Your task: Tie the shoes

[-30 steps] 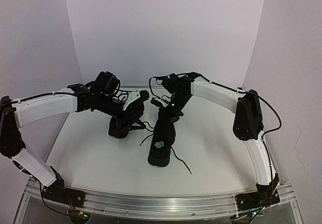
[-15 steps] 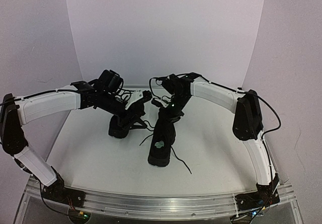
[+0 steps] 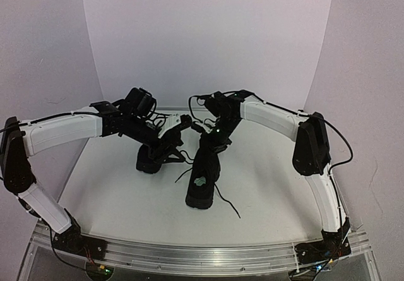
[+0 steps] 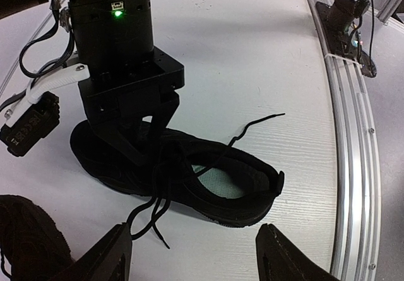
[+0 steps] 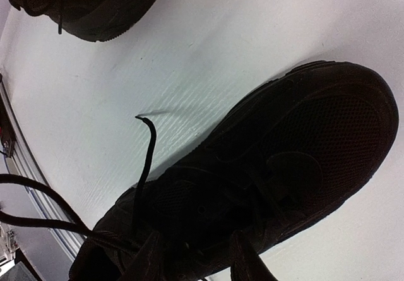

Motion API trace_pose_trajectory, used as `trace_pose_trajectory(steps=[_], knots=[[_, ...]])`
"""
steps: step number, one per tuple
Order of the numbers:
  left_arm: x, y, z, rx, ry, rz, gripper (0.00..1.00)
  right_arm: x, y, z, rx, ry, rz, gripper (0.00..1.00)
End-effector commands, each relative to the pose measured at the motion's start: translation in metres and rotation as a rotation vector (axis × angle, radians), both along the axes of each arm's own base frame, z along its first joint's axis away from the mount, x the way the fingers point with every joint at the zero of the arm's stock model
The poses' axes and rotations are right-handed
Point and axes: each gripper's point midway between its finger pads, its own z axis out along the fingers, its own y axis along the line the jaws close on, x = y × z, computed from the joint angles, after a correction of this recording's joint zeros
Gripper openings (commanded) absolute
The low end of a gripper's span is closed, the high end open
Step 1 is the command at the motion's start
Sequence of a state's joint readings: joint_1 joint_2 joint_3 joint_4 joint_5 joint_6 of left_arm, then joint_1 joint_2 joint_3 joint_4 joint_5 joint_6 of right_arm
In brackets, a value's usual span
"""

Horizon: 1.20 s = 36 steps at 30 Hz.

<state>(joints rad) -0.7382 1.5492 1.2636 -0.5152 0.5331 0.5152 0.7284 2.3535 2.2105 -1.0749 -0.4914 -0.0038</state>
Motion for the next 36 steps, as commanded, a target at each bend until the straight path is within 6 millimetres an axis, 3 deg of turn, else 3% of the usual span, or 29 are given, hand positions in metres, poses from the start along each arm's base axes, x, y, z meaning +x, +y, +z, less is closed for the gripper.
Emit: trace_pose_trajectory(steps=[1,26,36], knots=[[0.004,-0.012,0.020,-0.051,-0.025,-0.018,0.69,0.007,-0.001,0.045,0.076,-0.057,-0.007,0.33],[0.007,-0.018,0.013,-0.032,-0.016,-0.046,0.70,-0.012,-0.002,0.029,0.078,0.011,0.045,0.30],[0.005,-0.017,0.010,-0.030,-0.007,-0.047,0.70,-0.006,0.002,0.045,0.094,-0.026,0.020,0.33]])
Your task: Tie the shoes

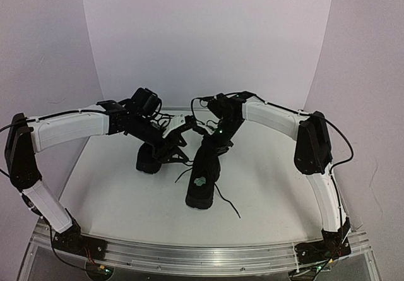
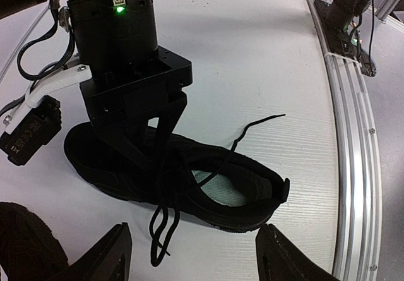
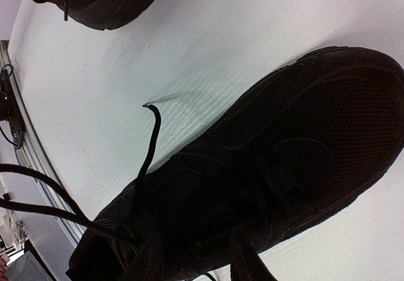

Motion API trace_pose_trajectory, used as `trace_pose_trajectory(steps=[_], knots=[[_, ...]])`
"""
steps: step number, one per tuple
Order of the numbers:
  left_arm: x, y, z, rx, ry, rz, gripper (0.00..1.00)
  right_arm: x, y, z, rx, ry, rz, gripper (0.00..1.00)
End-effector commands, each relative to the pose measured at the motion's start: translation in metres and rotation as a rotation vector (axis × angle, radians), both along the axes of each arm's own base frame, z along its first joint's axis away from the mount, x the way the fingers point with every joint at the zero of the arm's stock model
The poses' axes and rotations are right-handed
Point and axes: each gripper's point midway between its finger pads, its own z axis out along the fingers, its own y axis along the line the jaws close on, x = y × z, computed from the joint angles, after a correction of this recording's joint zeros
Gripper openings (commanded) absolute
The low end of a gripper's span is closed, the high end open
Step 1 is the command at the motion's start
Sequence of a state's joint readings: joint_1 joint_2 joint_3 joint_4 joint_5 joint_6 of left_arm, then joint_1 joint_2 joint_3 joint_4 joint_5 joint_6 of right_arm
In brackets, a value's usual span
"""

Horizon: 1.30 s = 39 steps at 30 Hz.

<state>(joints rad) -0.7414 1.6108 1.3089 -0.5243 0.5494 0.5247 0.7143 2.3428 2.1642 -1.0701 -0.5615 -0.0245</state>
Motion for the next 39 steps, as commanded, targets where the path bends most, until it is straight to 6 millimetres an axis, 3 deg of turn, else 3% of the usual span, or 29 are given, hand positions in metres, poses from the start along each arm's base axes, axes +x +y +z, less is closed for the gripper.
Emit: trace_pose_trajectory(steps=[1,11,23,39], knots=[[0.000,-0.007,0.018,-0.040,-0.026,-0.026,0.70,0.004,0.004,0.051,0.064,-0.087,-0.011,0.33],[-0.001,-0.007,0.017,-0.041,-0.023,-0.027,0.70,0.002,0.002,0.066,0.093,-0.092,-0.014,0.33],[-0.001,-0.006,0.017,-0.041,-0.028,-0.024,0.70,-0.006,-0.005,0.039,0.037,-0.049,0.000,0.32],[-0.003,-0.006,0.016,-0.035,-0.024,-0.030,0.70,-0.015,-0.001,0.025,0.003,-0.039,0.027,0.31]])
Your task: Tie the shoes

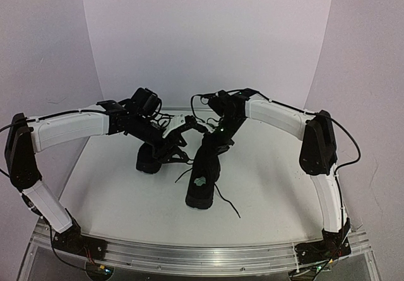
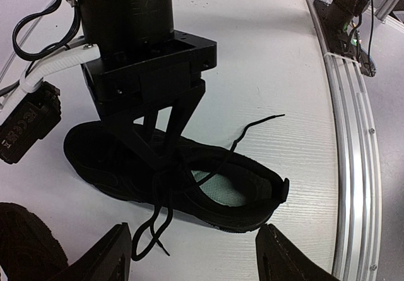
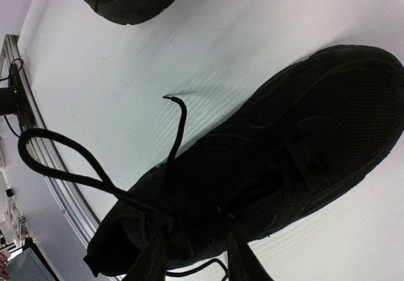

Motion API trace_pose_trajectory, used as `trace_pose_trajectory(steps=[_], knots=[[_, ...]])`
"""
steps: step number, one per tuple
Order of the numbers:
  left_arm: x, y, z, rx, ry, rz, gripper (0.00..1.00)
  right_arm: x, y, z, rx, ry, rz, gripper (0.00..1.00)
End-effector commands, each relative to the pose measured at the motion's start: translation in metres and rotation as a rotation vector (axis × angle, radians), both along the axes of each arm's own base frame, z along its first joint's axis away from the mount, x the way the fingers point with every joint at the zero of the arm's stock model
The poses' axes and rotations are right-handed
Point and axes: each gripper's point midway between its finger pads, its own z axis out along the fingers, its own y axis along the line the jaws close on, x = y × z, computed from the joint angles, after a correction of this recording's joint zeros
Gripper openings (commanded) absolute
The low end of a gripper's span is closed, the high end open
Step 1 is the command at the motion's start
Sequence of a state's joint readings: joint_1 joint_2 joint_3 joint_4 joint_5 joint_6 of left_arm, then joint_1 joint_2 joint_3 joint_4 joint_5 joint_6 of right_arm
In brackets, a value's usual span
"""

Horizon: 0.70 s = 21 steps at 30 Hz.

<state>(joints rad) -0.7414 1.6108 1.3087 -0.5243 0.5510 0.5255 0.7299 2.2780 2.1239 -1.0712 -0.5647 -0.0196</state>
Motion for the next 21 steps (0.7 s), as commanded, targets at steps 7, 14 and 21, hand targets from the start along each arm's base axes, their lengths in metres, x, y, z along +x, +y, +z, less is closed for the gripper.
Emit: trace_pose_trajectory(steps=[7,14,21], knots=[[-0.005,-0.004,0.014,-0.017,-0.032,-0.031,0.70,-0.007,-0.003,-0.008,-0.078,-0.047,0.029,0.31],[-0.006,-0.005,0.015,-0.017,-0.034,-0.038,0.69,-0.009,0.000,-0.011,-0.097,-0.062,0.041,0.28],[-0.013,-0.006,0.013,-0.002,-0.082,-0.076,0.65,-0.009,0.001,0.004,-0.080,-0.082,0.028,0.10]])
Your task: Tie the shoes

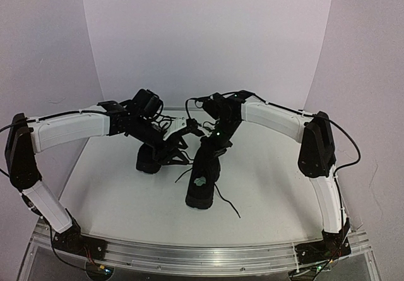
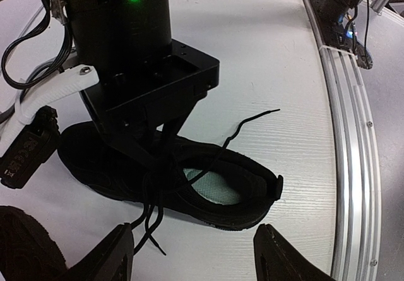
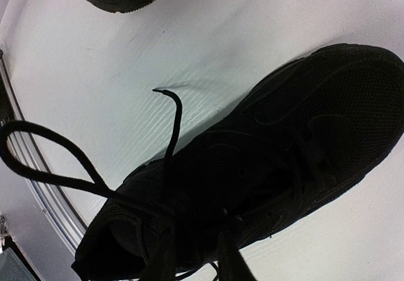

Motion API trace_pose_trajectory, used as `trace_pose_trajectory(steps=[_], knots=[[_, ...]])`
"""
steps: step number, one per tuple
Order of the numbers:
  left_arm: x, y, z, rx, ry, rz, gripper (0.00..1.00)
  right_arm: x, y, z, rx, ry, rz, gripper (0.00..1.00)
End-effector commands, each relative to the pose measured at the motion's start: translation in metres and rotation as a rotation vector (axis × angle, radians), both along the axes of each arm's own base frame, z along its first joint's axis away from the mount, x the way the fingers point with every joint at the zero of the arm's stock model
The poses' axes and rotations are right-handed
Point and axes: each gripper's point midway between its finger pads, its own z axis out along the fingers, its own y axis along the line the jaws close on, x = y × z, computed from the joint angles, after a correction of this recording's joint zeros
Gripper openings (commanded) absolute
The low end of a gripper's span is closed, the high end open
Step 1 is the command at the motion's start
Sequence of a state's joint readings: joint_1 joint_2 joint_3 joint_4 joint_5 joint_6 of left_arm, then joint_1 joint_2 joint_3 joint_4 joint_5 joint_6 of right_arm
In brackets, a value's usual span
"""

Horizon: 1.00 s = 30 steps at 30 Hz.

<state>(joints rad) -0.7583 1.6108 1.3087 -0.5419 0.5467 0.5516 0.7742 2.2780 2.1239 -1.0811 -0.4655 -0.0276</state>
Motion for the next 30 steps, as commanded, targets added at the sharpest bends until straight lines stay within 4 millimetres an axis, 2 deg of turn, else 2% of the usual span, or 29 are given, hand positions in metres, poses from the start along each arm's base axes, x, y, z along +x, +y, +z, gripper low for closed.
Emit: trace_pose_trajectory(steps=[1,4,8,13,17,24,30], knots=[[-0.005,-0.005,0.016,-0.018,-0.088,-0.048,0.63,-0.002,-0.002,0.016,0.005,-0.024,0.002,0.08],[-0.004,-0.008,0.018,-0.023,-0.133,-0.059,0.56,-0.003,-0.003,0.021,0.010,-0.026,-0.015,0.00],[-0.003,-0.015,0.021,-0.030,-0.157,-0.071,0.49,-0.004,-0.004,0.024,0.023,-0.011,-0.057,0.00],[-0.008,-0.020,0.016,-0.024,-0.169,-0.101,0.44,0.000,-0.007,0.040,0.088,-0.009,-0.117,0.00],[-0.011,-0.023,0.009,-0.012,-0.205,-0.117,0.37,0.005,-0.012,0.049,0.144,0.002,-0.160,0.00],[-0.014,-0.032,-0.011,0.048,-0.259,-0.166,0.28,0.001,-0.012,0.041,0.186,0.047,-0.167,0.00],[-0.012,-0.036,-0.025,0.086,-0.301,-0.194,0.27,-0.002,-0.011,0.041,0.212,0.062,-0.177,0.00]])
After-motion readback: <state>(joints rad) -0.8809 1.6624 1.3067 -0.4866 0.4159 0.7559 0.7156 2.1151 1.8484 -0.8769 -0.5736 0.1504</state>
